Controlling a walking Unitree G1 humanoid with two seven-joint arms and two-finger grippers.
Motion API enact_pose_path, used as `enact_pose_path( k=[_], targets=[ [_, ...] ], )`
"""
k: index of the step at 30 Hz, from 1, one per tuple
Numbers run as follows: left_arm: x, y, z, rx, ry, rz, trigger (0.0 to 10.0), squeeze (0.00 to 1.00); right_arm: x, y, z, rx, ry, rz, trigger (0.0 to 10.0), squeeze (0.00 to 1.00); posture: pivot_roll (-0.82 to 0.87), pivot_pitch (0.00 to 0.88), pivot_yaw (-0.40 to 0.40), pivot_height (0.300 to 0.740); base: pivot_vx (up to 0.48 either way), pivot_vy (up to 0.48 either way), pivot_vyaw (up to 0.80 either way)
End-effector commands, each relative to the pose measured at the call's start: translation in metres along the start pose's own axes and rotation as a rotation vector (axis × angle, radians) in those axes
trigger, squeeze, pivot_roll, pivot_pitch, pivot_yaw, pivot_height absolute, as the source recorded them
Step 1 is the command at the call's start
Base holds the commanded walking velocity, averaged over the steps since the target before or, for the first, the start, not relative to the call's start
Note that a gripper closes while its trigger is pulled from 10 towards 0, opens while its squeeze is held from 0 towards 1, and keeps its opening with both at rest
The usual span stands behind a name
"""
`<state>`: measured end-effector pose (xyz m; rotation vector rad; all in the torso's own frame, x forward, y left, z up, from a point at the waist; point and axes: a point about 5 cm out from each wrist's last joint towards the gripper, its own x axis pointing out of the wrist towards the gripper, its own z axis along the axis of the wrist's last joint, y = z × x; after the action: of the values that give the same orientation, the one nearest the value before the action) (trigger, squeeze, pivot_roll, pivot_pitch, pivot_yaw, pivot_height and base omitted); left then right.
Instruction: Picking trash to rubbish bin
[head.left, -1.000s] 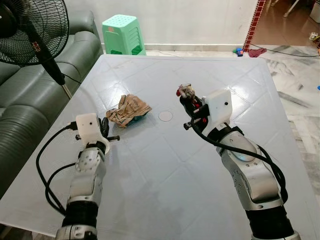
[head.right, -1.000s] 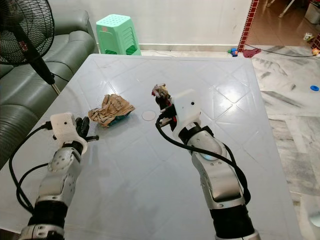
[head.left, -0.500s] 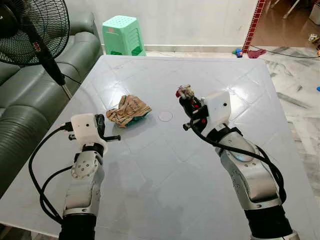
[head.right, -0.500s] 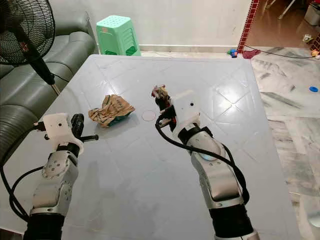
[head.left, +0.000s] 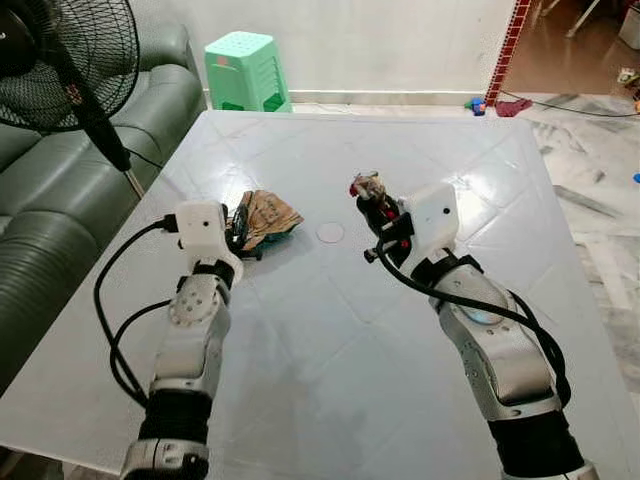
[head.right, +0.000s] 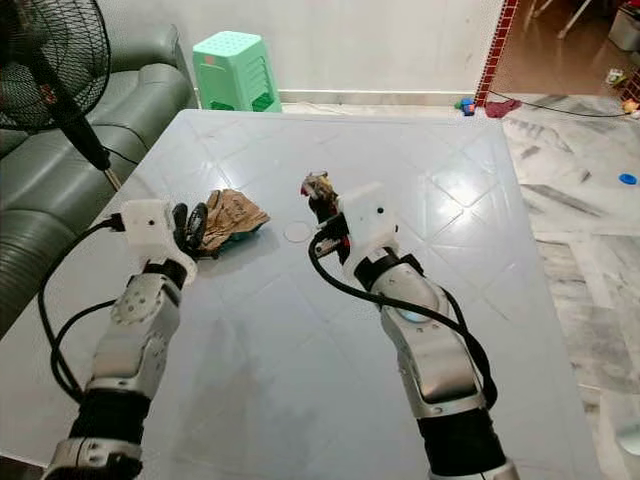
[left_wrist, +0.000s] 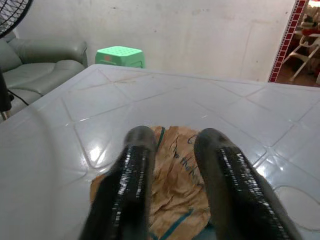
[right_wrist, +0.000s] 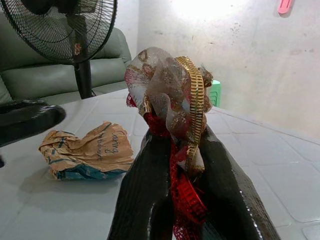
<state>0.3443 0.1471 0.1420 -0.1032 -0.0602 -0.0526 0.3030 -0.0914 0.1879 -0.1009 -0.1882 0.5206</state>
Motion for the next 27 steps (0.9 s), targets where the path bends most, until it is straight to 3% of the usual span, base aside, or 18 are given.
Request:
enact_pose_path(
  k=[1,9,17,27],
  targets=[
    [0.005,-0.001,0.002,0.006,-0.014,-0.001,10.0,1.0,0.0,0.001,0.004,-0.002,-0.018,-0.005,10.0,0.0,-0.02,0.038,0.043,0.74,0.0,0.0,0.0],
    [0.015,-0.006,0.005,0.0,-0.025,-0.017,10.0,1.0,-0.001,0.0,0.003,-0.005,-0.015,-0.011,10.0,0.0,-0.03,0.041,0.047,0.74,0.0,0.0,0.0],
    [0.009,0.016,-0.012,0.011,0.046,0.112,10.0,1.0,-0.001,0.001,0.003,-0.004,-0.015,-0.008,10.0,0.0,-0.03,0.042,0.042,0.74,0.0,0.0,0.0],
    [0.012,0.022,-0.013,-0.068,0.069,0.172,10.0,1.0,0.0,0.002,0.004,-0.006,-0.016,0.0,10.0,0.0,-0.03,0.041,0.039,0.74,0.0,0.0,0.0]
  ],
)
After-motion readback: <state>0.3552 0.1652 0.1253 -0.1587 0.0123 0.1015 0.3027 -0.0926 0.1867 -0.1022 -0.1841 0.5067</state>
